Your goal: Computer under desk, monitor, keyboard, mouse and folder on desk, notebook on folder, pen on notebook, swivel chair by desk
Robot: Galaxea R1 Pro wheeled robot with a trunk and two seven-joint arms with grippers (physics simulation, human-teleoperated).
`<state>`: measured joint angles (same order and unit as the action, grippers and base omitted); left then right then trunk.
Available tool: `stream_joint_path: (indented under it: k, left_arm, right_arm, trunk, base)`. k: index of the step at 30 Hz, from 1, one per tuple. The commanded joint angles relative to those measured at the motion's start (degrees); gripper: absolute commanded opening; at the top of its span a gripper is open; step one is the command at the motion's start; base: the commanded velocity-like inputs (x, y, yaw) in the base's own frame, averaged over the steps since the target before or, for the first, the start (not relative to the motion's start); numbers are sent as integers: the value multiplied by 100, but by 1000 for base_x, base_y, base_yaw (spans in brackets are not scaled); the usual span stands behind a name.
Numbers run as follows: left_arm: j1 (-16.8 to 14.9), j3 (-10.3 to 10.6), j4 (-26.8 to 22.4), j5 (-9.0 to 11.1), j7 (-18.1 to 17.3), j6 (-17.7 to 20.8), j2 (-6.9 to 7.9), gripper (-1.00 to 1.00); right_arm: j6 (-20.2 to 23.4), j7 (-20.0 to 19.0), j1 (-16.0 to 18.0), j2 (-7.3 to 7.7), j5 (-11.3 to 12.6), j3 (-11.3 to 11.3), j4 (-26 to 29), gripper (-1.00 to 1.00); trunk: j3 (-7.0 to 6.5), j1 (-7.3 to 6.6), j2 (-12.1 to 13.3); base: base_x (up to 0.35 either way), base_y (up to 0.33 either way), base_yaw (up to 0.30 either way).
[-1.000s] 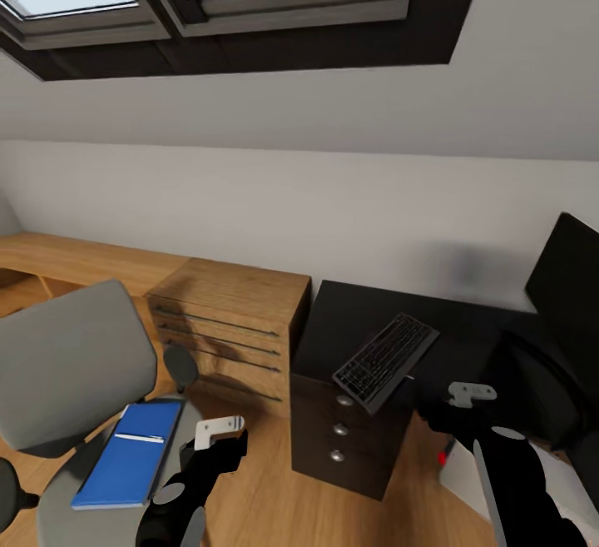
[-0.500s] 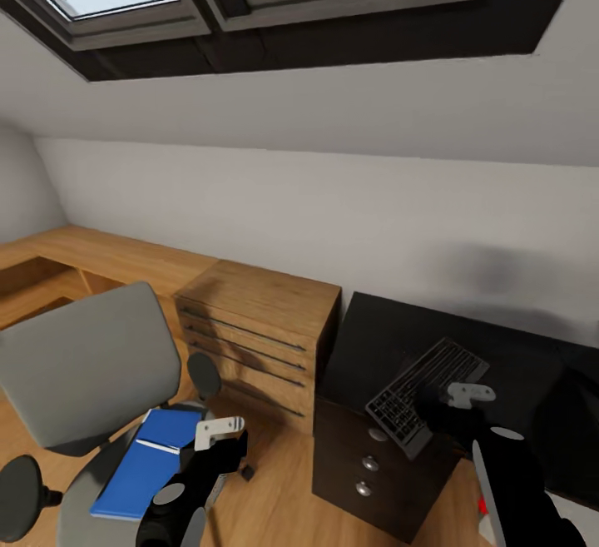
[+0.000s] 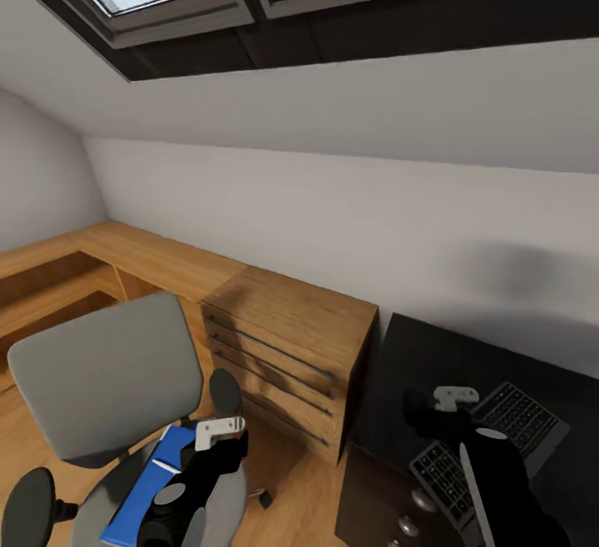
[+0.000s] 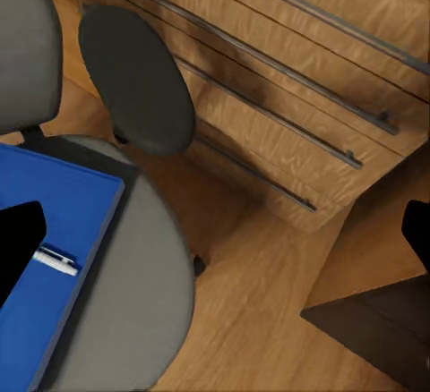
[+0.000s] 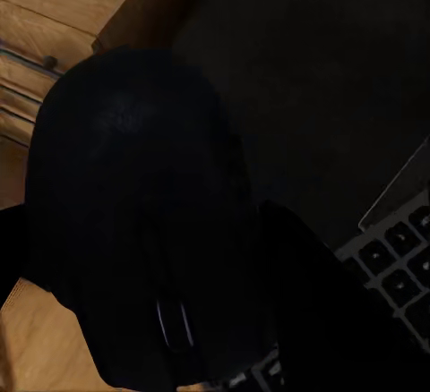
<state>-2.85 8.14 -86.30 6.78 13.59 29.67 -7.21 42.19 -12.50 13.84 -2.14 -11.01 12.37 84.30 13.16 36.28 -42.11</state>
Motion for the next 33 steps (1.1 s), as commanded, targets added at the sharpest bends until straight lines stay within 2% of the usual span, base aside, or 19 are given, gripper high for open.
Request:
stream_joint_path:
  k: [1, 9, 13, 16, 30, 33]
  left_arm:
    - [-5, 10, -5, 60, 52, 22, 1, 100]
    - [-5, 12, -9, 60, 55, 22, 0, 100]
    - [-5, 39, -9, 60, 56, 22, -4, 100]
    - [-5, 50, -10, 60, 55, 22, -7, 100]
    - [-5, 152, -10, 63, 56, 22, -8, 100]
    - [-5, 156, -10, 68, 56, 22, -8, 100]
  right_arm:
    - [26, -44, 5, -5, -41, 0, -6, -100]
    - [26, -57, 5, -5, -34, -41, -125, -100]
    - [12, -49, 5, 8, -40, -237, -499, -100]
    - [-32, -44, 11, 22, -45, -283, -778, -100]
    - [-783, -35, 90, 37, -59, -305, -1944, -100]
    - [-969, -33, 224, 38, -59, -305, -2259, -100]
  trunk:
    - [9, 5, -6]
    - [9, 5, -6]
    - [9, 5, -6]
    - [9, 5, -6]
    - [9, 5, -6]
    - [9, 5, -6]
  base:
    - [321, 0, 118]
    - [249, 0, 22]
    - [41, 0, 2]
    - [8, 0, 0]
    - [1, 0, 0]
    - [0, 0, 0]
